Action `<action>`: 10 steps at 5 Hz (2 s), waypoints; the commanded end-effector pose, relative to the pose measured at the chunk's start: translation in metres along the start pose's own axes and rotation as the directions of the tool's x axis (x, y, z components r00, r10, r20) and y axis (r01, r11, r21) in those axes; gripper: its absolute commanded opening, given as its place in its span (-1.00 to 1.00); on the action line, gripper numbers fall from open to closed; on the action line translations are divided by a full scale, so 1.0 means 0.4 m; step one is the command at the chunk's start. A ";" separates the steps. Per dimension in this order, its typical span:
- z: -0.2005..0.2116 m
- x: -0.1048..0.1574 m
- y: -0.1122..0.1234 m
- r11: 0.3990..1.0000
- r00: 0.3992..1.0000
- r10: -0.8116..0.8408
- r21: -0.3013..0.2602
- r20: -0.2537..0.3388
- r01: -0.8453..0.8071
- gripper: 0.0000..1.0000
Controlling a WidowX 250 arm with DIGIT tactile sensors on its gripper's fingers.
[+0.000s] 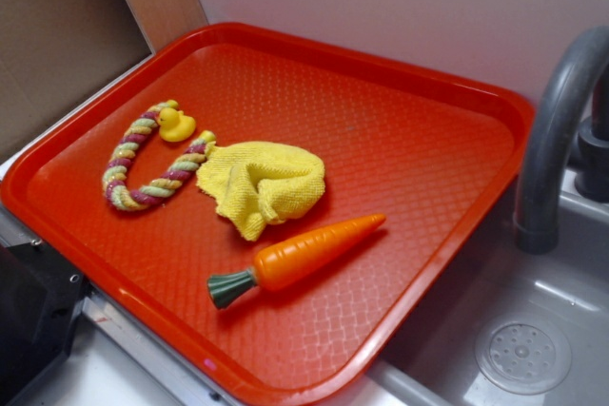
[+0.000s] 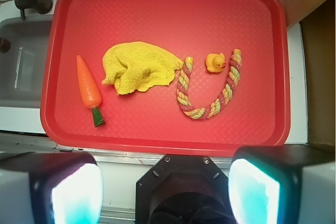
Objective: Grab the carrot.
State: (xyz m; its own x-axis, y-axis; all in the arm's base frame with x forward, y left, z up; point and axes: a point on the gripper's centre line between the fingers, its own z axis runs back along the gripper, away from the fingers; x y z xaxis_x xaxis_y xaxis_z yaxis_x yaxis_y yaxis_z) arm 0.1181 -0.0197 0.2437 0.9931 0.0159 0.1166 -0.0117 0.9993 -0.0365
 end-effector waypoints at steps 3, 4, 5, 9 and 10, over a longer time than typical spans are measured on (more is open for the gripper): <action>-0.056 0.060 -0.064 0.934 0.932 -0.351 -0.030 0.090 0.355 1.00; -0.099 0.078 -0.152 0.843 0.835 -0.527 -0.028 0.160 0.537 1.00; -0.171 0.069 -0.259 0.800 0.791 -0.596 0.012 0.136 0.601 1.00; -0.426 0.104 -0.336 0.826 0.828 -0.558 0.053 -0.053 0.561 1.00; -0.502 0.107 -0.335 0.814 0.811 -0.573 0.032 -0.116 0.580 1.00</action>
State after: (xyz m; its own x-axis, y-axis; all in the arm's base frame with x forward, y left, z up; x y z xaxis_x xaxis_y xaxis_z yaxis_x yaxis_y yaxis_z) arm 0.1841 -0.1587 0.0489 0.8208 -0.5702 -0.0327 0.5710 0.8178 0.0719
